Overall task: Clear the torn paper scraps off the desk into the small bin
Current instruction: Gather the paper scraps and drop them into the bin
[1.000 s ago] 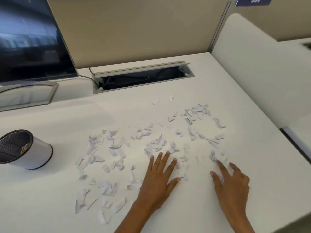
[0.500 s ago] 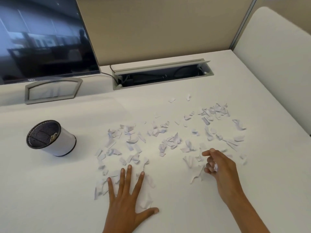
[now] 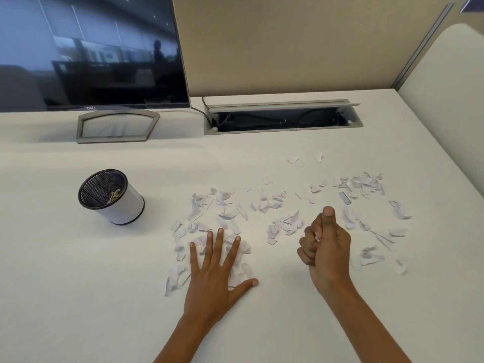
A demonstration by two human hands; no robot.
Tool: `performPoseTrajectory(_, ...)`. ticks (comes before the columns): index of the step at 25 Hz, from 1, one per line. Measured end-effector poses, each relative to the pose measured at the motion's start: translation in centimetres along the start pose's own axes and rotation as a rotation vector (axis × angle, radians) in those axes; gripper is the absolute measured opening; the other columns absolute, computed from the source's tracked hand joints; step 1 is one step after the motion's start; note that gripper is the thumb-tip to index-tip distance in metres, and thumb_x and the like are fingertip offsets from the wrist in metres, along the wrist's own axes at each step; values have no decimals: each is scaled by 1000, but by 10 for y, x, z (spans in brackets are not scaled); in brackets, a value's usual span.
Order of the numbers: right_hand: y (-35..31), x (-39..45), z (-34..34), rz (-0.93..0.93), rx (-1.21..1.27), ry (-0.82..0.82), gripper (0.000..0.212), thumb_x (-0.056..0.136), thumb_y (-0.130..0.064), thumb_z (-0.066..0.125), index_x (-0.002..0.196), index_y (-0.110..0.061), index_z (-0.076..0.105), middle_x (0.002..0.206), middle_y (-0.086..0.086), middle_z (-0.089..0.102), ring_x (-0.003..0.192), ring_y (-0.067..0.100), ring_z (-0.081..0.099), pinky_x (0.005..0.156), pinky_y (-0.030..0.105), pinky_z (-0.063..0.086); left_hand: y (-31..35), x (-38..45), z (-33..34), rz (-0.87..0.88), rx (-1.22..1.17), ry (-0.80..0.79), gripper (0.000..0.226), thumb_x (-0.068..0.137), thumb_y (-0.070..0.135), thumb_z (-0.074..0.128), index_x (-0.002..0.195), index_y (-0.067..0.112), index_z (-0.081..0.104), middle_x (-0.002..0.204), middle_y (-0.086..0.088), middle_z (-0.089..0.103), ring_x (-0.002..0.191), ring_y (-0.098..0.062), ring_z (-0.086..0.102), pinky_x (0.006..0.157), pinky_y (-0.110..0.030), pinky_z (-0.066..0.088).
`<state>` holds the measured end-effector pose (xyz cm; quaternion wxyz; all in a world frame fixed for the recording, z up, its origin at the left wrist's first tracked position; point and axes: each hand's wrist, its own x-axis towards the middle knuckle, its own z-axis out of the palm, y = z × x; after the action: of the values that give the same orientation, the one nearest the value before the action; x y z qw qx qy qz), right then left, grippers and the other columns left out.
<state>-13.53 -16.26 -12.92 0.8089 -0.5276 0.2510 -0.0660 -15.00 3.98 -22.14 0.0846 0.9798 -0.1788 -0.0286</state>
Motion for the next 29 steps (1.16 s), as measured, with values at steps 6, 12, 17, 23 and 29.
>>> performPoseTrajectory(6, 17, 17, 71, 97, -200, -224, 19, 87, -39, 58, 85, -24, 48, 61, -5, 46, 50, 8, 39, 48, 21, 32, 0, -8, -2, -176, -48, 70, 66, 94, 60, 22, 149, 23, 20, 158, -11, 17, 145, -33, 15, 113, -57, 8)
performPoseTrajectory(12, 25, 16, 186, -83, -441, -687, 29, 87, 0, 53, 96, -27, 52, 103, 2, 59, 92, 24, 62, 75, 27, 51, -4, -9, -9, -403, -172, 68, 82, 89, 67, 16, 149, 12, 18, 157, -12, 11, 144, -34, 9, 115, -42, -2)
performPoseTrajectory(17, 48, 14, 261, -483, -658, -861, 38, 86, 4, 54, 121, -12, 54, 119, 2, 62, 109, 10, 54, 95, 16, 38, -6, -8, -12, -405, -168, 8, 111, 68, 80, -21, 150, 13, 13, 158, -17, 6, 143, -38, -4, 115, -42, -10)
performPoseTrajectory(23, 58, 40, 284, -393, -779, -993, 57, 85, -8, 64, 136, -18, 43, 141, 8, 49, 135, 20, 38, 104, 11, 26, -7, -5, -11, -396, -222, 39, 95, 76, 76, -12, 150, 19, 8, 153, -10, -6, 144, -21, -20, 116, -40, -2)
performPoseTrajectory(29, 38, 99, 201, -365, -1112, -603, 22, 82, -20, 69, 104, -25, 68, 119, -7, 62, 111, 16, 53, 101, 38, 38, -11, -13, -8, -394, -613, 356, 41, 94, 45, 32, 127, 28, 48, 150, 5, 32, 144, -18, 22, 118, -41, 16)
